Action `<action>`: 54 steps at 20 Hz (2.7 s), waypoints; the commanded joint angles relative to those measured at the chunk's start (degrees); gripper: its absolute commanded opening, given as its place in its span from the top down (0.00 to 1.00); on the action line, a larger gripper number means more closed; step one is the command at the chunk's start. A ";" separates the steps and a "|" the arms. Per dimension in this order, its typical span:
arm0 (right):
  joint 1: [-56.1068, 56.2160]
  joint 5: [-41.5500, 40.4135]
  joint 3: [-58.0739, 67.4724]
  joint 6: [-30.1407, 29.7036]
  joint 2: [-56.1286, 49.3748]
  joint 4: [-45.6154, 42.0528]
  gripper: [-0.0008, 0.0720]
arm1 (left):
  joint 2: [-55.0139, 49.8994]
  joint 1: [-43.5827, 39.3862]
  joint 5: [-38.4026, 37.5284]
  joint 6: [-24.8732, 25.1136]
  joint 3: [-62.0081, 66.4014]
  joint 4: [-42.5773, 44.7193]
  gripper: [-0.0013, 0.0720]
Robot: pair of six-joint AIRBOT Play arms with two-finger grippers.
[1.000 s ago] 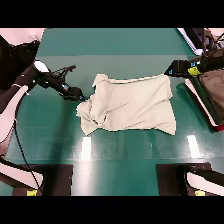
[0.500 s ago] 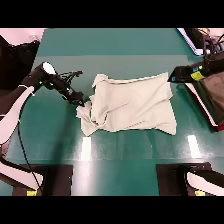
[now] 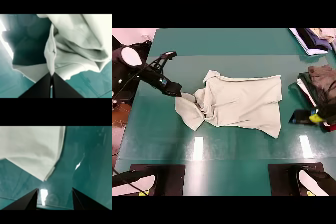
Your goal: Fold the shirts.
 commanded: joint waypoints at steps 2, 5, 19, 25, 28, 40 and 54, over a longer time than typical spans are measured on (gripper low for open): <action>-1.18 -4.68 -14.19 -0.07 4.55 6.45 0.34 | 5.35 -0.04 2.29 -1.73 -7.56 1.09 0.95; -1.11 -12.00 -19.43 -0.37 5.60 10.43 0.34 | 6.21 -0.04 3.13 -1.95 -14.45 0.63 0.95; -1.11 -20.81 -21.84 -2.45 -0.52 15.39 0.81 | 7.91 -0.04 8.15 -3.61 -18.69 -0.92 0.95; -1.25 -18.53 -10.80 -3.78 11.89 16.13 0.97 | 19.15 -0.04 14.47 -5.14 -12.76 0.04 0.95; -1.25 -21.33 4.83 -2.10 18.69 16.09 0.97 | 28.02 -0.04 19.19 -5.14 -1.60 0.09 0.95; -1.27 -19.87 48.74 0.74 22.93 15.28 0.97 | 35.01 -0.04 24.72 -5.11 42.45 -2.12 0.95; -1.25 19.67 57.40 12.09 -11.65 6.32 0.97 | 21.49 -0.04 8.11 -5.57 15.85 6.43 0.95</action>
